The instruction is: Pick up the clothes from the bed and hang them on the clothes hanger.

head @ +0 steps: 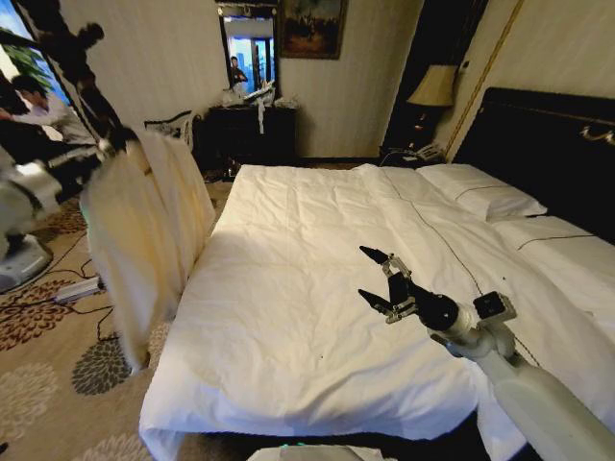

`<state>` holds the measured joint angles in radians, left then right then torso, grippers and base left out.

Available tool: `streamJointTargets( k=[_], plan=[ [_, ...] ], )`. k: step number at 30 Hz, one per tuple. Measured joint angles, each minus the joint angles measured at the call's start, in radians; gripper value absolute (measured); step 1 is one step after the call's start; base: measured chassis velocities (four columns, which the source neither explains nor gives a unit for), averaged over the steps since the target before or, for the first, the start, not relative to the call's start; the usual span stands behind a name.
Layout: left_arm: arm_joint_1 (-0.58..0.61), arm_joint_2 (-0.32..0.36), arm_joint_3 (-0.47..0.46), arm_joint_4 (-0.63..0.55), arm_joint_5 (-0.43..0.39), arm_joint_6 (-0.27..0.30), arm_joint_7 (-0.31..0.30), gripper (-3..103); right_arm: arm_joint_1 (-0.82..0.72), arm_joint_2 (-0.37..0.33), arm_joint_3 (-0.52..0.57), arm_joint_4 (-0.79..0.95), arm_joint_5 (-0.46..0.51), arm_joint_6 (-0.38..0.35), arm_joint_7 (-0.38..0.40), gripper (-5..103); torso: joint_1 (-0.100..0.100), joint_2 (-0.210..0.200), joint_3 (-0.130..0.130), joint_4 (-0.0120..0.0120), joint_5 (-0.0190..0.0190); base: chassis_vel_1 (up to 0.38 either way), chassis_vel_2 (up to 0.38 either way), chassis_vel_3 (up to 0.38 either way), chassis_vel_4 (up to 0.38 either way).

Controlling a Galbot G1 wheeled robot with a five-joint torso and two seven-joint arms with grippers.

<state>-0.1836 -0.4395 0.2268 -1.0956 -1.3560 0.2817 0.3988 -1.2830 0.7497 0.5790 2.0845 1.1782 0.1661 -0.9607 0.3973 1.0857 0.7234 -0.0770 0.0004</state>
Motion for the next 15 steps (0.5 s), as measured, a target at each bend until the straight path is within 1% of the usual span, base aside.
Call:
streamJointTargets(
  k=[1,2,4,6,7,8,11,12,14,15],
  plan=[
    [-0.07,-0.022,0.061,0.034,0.005,0.011,0.006,15,0.0,0.001,0.0,-0.005,-0.002,0.001,-0.001,100,0.0,0.0,0.0,-0.0007,0.0,0.0,0.0,0.0,0.0],
    [-0.07,-0.022,0.061,0.034,0.005,0.011,0.006,15,0.0,0.001,0.0,-0.005,-0.002,0.001,-0.001,100,0.0,0.0,0.0,-0.0007,0.0,0.0,0.0,0.0,0.0],
    [-0.194,-0.065,0.157,0.098,0.011,0.027,0.019,15,0.003,0.001,0.0,-0.017,-0.008,0.004,-0.005,100,0.0,0.0,0.0,-0.0018,-0.0005,0.0,0.0,0.0,0.0],
    [-0.284,-0.105,0.218,0.156,0.016,0.036,0.031,15,0.008,0.002,0.0,-0.025,-0.01,0.006,-0.007,100,0.0,0.0,0.0,-0.0011,0.0,0.0,0.0,0.0,0.0],
    [-0.284,-0.105,0.218,0.156,0.016,0.036,0.031,15,0.008,0.002,0.0,-0.025,-0.01,0.006,-0.007,100,0.0,0.0,0.0,-0.0011,0.0,0.0,0.0,0.0,0.0],
    [-0.333,-0.131,0.249,0.194,0.018,0.044,0.035,15,0.009,0.002,0.001,-0.027,-0.01,0.007,-0.008,100,0.0,0.0,0.0,-0.0009,0.0001,0.0,0.0,0.0,0.0],
    [-0.409,-0.186,0.289,0.285,0.028,0.062,0.038,15,0.004,0.001,0.007,-0.031,-0.01,0.013,-0.013,100,0.0,0.0,0.0,-0.0006,0.0001,0.0,0.0,0.0,0.0],
    [-0.409,-0.186,0.289,0.285,0.028,0.062,0.038,15,0.004,0.001,0.007,-0.031,-0.01,0.013,-0.013,100,0.0,0.0,0.0,-0.0006,0.0001,0.0,0.0,0.0,0.0],
    [-0.441,-0.222,0.297,0.337,0.031,0.071,0.038,15,-0.004,-0.002,0.015,-0.036,-0.01,0.02,-0.022,100,0.0,0.0,0.0,-0.0006,-0.0005,0.0,0.0,0.0,0.0],
    [-0.448,-0.233,0.297,0.352,0.031,0.075,0.035,15,-0.009,-0.004,0.019,-0.039,-0.01,0.023,-0.026,100,0.0,0.0,0.0,-0.0009,-0.0005,0.0,0.0,0.0,0.0]
  ],
)
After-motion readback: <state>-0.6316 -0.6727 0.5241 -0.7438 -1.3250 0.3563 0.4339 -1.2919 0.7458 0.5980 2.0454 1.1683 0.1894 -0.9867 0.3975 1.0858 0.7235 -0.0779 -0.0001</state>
